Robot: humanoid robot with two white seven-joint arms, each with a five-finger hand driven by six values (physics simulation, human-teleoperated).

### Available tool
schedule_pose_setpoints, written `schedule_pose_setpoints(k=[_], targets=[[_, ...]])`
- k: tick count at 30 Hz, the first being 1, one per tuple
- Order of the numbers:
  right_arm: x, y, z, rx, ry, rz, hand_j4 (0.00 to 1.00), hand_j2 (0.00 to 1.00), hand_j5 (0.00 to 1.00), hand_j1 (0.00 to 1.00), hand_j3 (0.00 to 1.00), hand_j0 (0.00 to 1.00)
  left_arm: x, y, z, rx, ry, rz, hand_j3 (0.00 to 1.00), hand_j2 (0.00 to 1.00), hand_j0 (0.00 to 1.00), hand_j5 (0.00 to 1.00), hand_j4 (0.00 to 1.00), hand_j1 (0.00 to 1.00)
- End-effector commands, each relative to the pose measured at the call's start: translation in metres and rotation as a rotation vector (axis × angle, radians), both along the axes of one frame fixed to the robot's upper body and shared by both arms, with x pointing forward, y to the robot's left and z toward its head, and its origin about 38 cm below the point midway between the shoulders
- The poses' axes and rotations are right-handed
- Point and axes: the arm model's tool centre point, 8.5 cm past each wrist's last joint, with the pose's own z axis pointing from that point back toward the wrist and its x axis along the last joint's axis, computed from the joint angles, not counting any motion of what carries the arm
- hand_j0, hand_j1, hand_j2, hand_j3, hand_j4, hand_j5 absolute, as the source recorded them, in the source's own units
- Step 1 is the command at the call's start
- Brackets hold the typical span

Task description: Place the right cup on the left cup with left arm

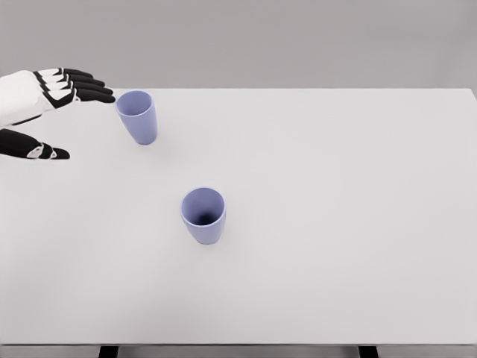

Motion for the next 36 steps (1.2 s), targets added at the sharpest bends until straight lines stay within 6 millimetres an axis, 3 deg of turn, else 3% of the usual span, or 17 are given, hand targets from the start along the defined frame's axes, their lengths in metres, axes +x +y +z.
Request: schedule_pose_setpoints(k=[1,9,12,13,15,17,19,20,21,22,23,24,26,29,36], targets=[[0.001,-0.001,0.000,-0.009,-0.003,-0.002,1.00,1.00,1.00,1.00,1.00,1.00,-0.001,0.002,0.001,0.003,0.004,0.005,0.95,0.95,0.95,0.95,0.95,0.95],[0.002,0.000,0.000,-0.002,-0.004,-0.001,1.00,1.00,1.00,1.00,1.00,1.00,-0.007,0.019,0.011,0.111,0.023,0.041,0.97,0.97,0.97,0.97,0.97,0.97],[0.002,0.000,0.000,-0.002,-0.004,-0.001,1.00,1.00,1.00,1.00,1.00,1.00,-0.016,0.041,0.017,0.358,0.095,0.074,1.00,1.00,1.00,1.00,1.00,1.00],[0.002,0.000,0.000,-0.002,-0.004,-0.001,1.00,1.00,1.00,1.00,1.00,1.00,-0.019,0.054,0.029,0.439,0.091,0.112,1.00,1.00,1.00,1.00,1.00,1.00],[0.002,0.000,0.000,-0.002,-0.004,-0.001,1.00,1.00,1.00,1.00,1.00,1.00,-0.019,0.061,0.037,0.463,0.080,0.139,1.00,1.00,1.00,1.00,1.00,1.00],[0.002,0.000,0.000,-0.002,-0.004,-0.001,1.00,1.00,1.00,1.00,1.00,1.00,-0.008,0.093,0.057,0.498,0.035,0.260,1.00,1.00,1.00,1.00,1.00,1.00],[0.002,0.000,0.000,-0.002,-0.004,-0.001,1.00,1.00,1.00,1.00,1.00,1.00,0.004,0.112,0.039,0.475,0.101,0.307,1.00,1.00,1.00,1.00,1.00,1.00],[0.002,0.000,0.000,-0.002,-0.004,-0.001,1.00,1.00,1.00,1.00,1.00,1.00,0.009,0.114,0.045,0.460,0.082,0.320,1.00,1.00,1.00,1.00,1.00,1.00],[0.002,0.000,0.000,-0.002,-0.004,-0.001,1.00,1.00,1.00,1.00,1.00,1.00,0.013,0.104,0.037,0.437,0.087,0.291,1.00,1.00,1.00,1.00,1.00,1.00],[0.002,0.000,0.000,-0.002,-0.004,-0.001,1.00,1.00,1.00,1.00,1.00,1.00,0.018,0.073,0.032,0.423,0.047,0.207,1.00,1.00,1.00,1.00,1.00,1.00],[0.002,0.000,0.000,-0.002,-0.004,-0.001,1.00,1.00,1.00,1.00,1.00,1.00,0.020,0.053,0.047,0.449,-0.040,0.170,1.00,1.00,1.00,1.00,1.00,1.00],[0.002,0.000,0.000,-0.002,-0.004,-0.001,1.00,1.00,1.00,1.00,1.00,1.00,0.018,0.024,0.046,0.426,-0.073,0.087,1.00,1.00,1.00,1.00,1.00,1.00],[0.002,0.000,0.000,-0.002,-0.004,-0.001,1.00,1.00,1.00,1.00,1.00,1.00,0.012,-0.007,0.041,0.412,-0.100,-0.006,1.00,1.00,1.00,1.00,1.00,1.00],[0.002,0.000,0.000,-0.002,-0.004,-0.001,1.00,1.00,1.00,1.00,1.00,1.00,0.013,-0.013,0.032,0.398,-0.078,-0.027,1.00,1.00,1.00,1.00,1.00,1.00],[0.002,0.000,0.000,-0.002,-0.004,-0.001,1.00,1.00,1.00,1.00,1.00,1.00,0.017,-0.024,0.044,0.373,-0.119,-0.048,1.00,1.00,1.00,1.00,1.00,1.00]])
